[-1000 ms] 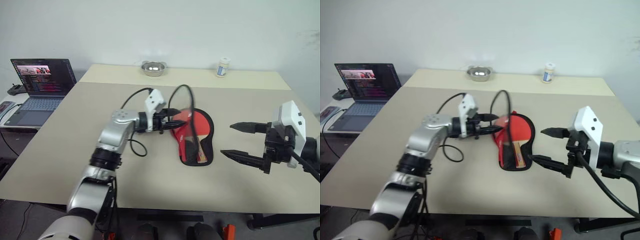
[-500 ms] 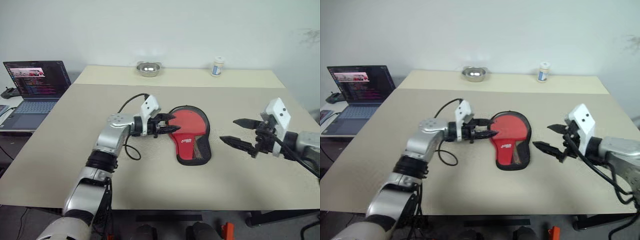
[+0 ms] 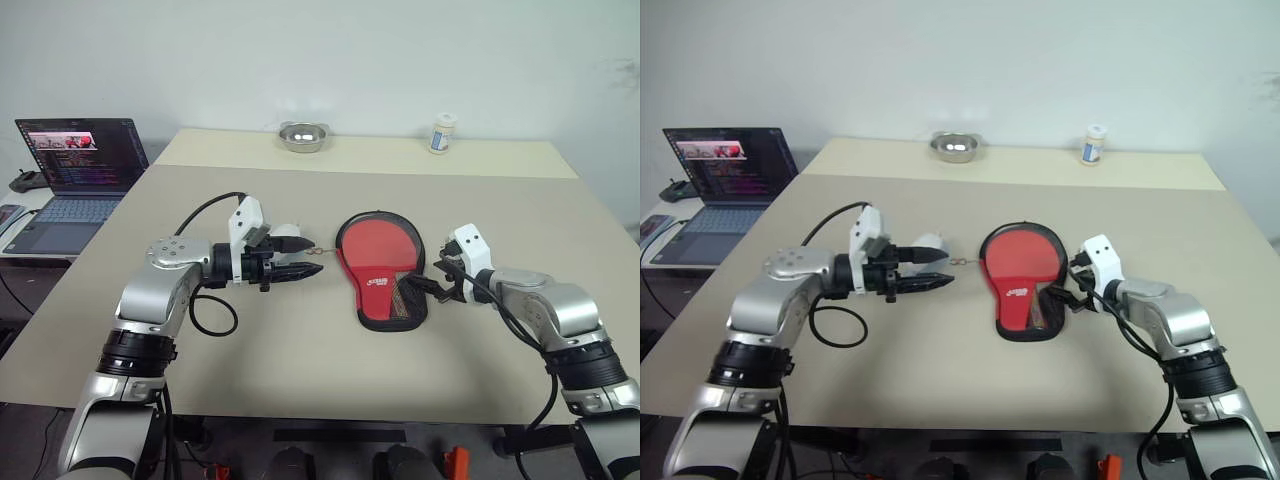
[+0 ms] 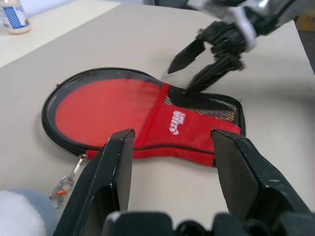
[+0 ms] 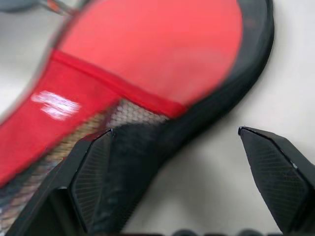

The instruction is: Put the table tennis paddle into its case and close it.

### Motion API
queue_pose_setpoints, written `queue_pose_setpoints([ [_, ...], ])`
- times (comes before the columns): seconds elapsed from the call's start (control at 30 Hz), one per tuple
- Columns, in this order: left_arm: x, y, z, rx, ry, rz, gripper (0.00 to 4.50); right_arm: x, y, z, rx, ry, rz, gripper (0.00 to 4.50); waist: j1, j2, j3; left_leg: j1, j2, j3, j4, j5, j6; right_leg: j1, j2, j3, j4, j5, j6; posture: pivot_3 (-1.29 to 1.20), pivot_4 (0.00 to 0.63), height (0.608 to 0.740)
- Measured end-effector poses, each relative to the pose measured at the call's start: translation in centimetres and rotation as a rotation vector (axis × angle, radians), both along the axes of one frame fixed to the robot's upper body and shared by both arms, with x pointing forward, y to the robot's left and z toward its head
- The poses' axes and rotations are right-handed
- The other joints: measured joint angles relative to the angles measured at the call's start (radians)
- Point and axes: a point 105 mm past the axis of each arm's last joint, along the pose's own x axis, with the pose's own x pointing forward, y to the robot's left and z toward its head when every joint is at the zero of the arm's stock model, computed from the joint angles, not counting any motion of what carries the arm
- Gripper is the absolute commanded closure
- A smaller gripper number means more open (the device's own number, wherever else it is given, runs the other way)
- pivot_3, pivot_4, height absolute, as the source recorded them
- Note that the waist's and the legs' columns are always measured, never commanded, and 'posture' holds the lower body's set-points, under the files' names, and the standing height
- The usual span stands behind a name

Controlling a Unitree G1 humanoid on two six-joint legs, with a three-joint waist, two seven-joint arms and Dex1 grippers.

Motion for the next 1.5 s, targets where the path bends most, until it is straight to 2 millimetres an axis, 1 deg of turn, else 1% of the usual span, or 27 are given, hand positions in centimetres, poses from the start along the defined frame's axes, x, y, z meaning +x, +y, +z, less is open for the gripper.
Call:
queue_pose_setpoints([
  [0.1, -0.6, 0.0, 0.6, 0.013, -0.022, -0.019, 1.82, 0.4, -0.2, -0.7, -0.013, 0.013, -0.005, 0.00, -0.001, 0.000, 0.000, 0.000, 0.001, 0.000, 0.000, 0.000, 0.000, 0.000, 0.000, 0.000, 0.001, 0.000, 0.000, 0.00, 0.150, 0.740],
  [0.27, -0.8, -0.1, 1.1, 0.014, -0.039, -0.024, 1.82, 1.2, 0.7, -1.0, 0.057, 0.037, -0.016, 0.00, -0.004, 0.000, 0.000, 0.003, 0.001, 0.000, 0.001, 0.000, 0.000, 0.001, 0.001, 0.001, 0.003, 0.000, 0.000, 0.00, 0.150, 0.740],
  [0.37, -0.8, -0.2, 1.1, 0.013, -0.037, -0.018, 1.84, 1.5, 0.9, -1.2, 0.056, 0.036, -0.018, 0.58, -0.009, 0.000, 0.000, 0.005, 0.001, 0.001, 0.001, 0.000, 0.000, 0.002, 0.001, 0.001, 0.004, 0.000, 0.000, 0.00, 0.150, 0.740],
  [0.43, -0.7, -0.1, 1.1, 0.012, -0.036, -0.010, 1.84, 1.6, 0.9, -1.3, 0.045, 0.038, -0.012, 1.21, -0.011, 0.000, 0.000, 0.005, 0.001, 0.001, 0.000, 0.000, 0.000, 0.002, 0.001, 0.002, 0.004, 0.000, 0.000, 0.00, 0.150, 0.740],
  [0.5, -0.7, -0.1, 1.1, 0.012, -0.037, -0.008, 1.84, 1.5, 1.3, -1.5, 0.033, 0.041, 0.013, 1.88, -0.014, 0.000, -0.001, 0.005, 0.001, 0.001, 0.000, 0.000, 0.000, 0.002, 0.001, 0.002, 0.004, 0.000, 0.000, 0.00, 0.150, 0.740],
  [0.53, -0.7, -0.1, 1.1, 0.012, -0.037, -0.008, 1.84, 1.4, 1.6, -1.6, 0.028, 0.042, 0.025, 2.13, -0.015, 0.000, -0.001, 0.005, 0.001, 0.001, 0.000, 0.000, 0.000, 0.002, 0.001, 0.002, 0.004, 0.000, 0.000, 0.00, 0.150, 0.740],
  [0.57, -0.7, -0.1, 1.1, 0.012, -0.037, -0.008, 1.84, 1.3, 1.8, -1.7, 0.021, 0.044, 0.038, 2.53, -0.016, 0.000, -0.001, 0.006, 0.001, 0.001, 0.000, 0.000, 0.000, 0.003, 0.001, 0.002, 0.004, 0.000, 0.000, 0.00, 0.150, 0.740],
  [0.7, -0.7, -0.1, 1.0, 0.025, -0.034, -0.009, 1.84, 0.8, 2.8, -1.9, -0.007, 0.034, 0.079, 3.67, -0.020, -0.003, -0.003, 0.007, 0.001, 0.001, 0.000, 0.000, 0.000, 0.004, 0.000, 0.002, 0.004, 0.000, 0.000, 0.00, 0.150, 0.740],
  [0.8, -0.7, 0.1, 1.0, 0.031, -0.033, -0.008, 1.84, 0.8, 3.5, -1.8, -0.003, 0.034, 0.088, 4.42, -0.024, -0.004, -0.004, 0.007, 0.002, 0.001, 0.000, 0.000, 0.000, 0.004, 0.000, 0.002, 0.004, 0.000, 0.000, 0.00, 0.150, 0.740],
  [0.87, -0.9, 0.4, 0.7, 0.043, -0.024, -0.011, 1.84, 0.8, 3.9, -1.8, 0.025, 0.042, 0.081, 4.49, -0.030, -0.004, -0.004, 0.008, 0.002, 0.002, 0.000, 0.000, 0.000, 0.004, 0.000, 0.003, 0.004, 0.000, 0.000, 0.00, 0.150, 0.740],
  [1.0, -1.5, 1.0, -0.2, 0.070, -0.002, -0.025, 1.84, 0.6, 3.9, -1.6, 0.093, 0.084, 0.041, 4.49, -0.030, -0.004, -0.004, 0.009, 0.003, 0.003, -0.002, 0.000, 0.000, 0.003, 0.000, 0.004, 0.005, 0.000, -0.001, 0.00, 0.150, 0.740],
  [1.07, -2.0, 1.4, -0.8, 0.089, 0.017, -0.036, 1.84, 0.1, 3.8, -1.3, 0.115, 0.104, 0.022, 4.49, -0.028, -0.004, -0.004, 0.008, 0.003, 0.003, -0.002, 0.000, 0.000, 0.002, 0.000, 0.003, 0.004, -0.001, -0.002, 0.00, 0.150, 0.740],
  [1.23, -3.5, 1.2, -1.9, 0.122, 0.043, -0.099, 1.84, -2.8, 4.3, -1.4, 0.176, 0.170, 0.015, 4.49, -0.026, -0.004, -0.004, 0.005, 0.003, 0.002, -0.003, 0.000, -0.001, 0.000, -0.001, 0.002, 0.003, -0.001, -0.003, 0.00, 0.150, 0.740],
  [1.37, -4.2, 0.8, -2.3, 0.132, 0.053, -0.148, 1.84, -5.3, 5.6, -1.7, 0.216, 0.209, 0.021, 4.49, -0.027, -0.004, -0.004, 0.005, 0.003, 0.002, -0.003, 0.000, -0.001, 0.000, -0.001, 0.002, 0.004, -0.001, -0.003, 0.00, 0.150, 0.740],
  [1.5, -4.9, 0.9, -2.7, 0.165, 0.076, -0.199, 1.84, -7.3, 6.6, -2.0, 0.226, 0.234, 0.034, 4.49, -0.028, -0.003, -0.004, 0.005, 0.003, 0.001, -0.003, 0.000, -0.001, 0.000, -0.001, 0.002, 0.004, -0.002, -0.002, 0.00, 0.150, 0.740],
])
